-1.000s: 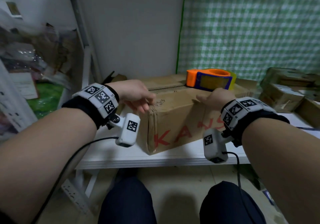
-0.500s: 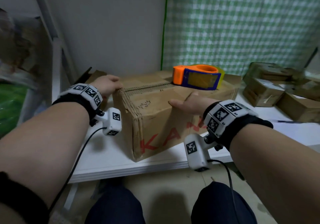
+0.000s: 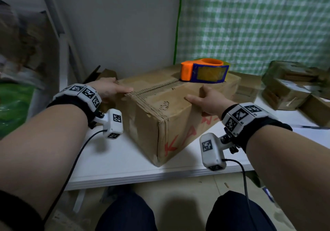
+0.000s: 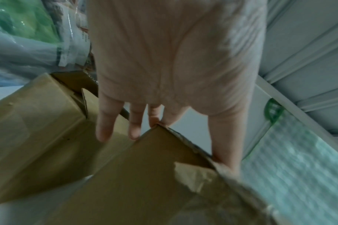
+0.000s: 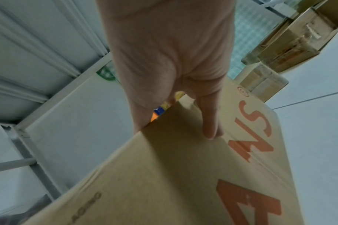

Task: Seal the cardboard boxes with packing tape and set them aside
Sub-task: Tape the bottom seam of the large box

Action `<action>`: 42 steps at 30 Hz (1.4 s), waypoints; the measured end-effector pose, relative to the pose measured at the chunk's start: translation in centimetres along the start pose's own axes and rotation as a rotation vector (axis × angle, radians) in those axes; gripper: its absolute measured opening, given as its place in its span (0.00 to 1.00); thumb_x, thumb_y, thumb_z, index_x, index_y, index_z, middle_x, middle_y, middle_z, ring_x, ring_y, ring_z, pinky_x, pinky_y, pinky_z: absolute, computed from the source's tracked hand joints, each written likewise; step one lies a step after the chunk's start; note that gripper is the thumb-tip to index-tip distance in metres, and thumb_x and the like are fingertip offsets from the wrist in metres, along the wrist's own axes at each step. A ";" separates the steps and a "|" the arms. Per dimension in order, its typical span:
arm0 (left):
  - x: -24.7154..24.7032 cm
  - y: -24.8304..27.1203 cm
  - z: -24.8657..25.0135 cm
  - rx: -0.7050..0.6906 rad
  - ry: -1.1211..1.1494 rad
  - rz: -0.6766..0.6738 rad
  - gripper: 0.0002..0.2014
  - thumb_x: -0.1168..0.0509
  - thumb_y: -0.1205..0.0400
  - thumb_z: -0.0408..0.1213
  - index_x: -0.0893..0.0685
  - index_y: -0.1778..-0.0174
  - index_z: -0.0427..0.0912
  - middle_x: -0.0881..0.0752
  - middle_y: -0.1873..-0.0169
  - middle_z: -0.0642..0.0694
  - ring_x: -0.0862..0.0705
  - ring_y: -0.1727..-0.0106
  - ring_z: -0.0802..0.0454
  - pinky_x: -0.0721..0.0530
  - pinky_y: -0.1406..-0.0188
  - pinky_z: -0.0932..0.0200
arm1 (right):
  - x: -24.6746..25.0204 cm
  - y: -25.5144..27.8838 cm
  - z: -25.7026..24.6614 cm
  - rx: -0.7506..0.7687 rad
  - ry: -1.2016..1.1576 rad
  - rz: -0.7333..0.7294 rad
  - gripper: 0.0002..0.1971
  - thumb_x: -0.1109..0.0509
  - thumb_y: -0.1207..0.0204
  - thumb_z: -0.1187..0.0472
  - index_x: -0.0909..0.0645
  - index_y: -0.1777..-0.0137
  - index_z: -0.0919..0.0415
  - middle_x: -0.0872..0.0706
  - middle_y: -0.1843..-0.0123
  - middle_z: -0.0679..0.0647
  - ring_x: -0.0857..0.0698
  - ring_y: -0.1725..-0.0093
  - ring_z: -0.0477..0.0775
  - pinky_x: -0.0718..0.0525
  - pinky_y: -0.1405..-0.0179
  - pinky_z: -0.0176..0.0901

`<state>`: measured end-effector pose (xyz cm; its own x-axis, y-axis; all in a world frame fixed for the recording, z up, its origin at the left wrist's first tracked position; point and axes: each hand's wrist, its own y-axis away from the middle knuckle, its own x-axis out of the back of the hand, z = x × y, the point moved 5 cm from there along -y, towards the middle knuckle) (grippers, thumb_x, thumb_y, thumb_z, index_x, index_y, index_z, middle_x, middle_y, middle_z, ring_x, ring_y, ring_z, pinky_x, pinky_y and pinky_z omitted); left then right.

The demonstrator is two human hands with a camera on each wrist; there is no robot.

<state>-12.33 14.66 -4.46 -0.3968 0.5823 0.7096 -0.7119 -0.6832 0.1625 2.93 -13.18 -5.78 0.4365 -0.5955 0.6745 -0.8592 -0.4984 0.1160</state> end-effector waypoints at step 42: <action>-2.8 8.5 13.7 0.051 -0.327 -0.161 0.27 0.45 0.16 0.57 0.19 0.41 0.34 0.15 0.40 0.34 0.15 0.43 0.37 0.19 0.42 0.45 | 7.5 2.0 -4.1 0.089 0.637 -0.228 0.22 0.27 0.24 0.52 0.20 0.31 0.58 0.18 0.34 0.55 0.18 0.38 0.57 0.18 0.45 0.48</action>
<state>-9.37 1.17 4.33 -0.0698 0.5184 0.8523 -0.7175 -0.6197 0.3181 3.38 -16.02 2.50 0.3382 0.0046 0.9411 -0.7272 -0.6334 0.2645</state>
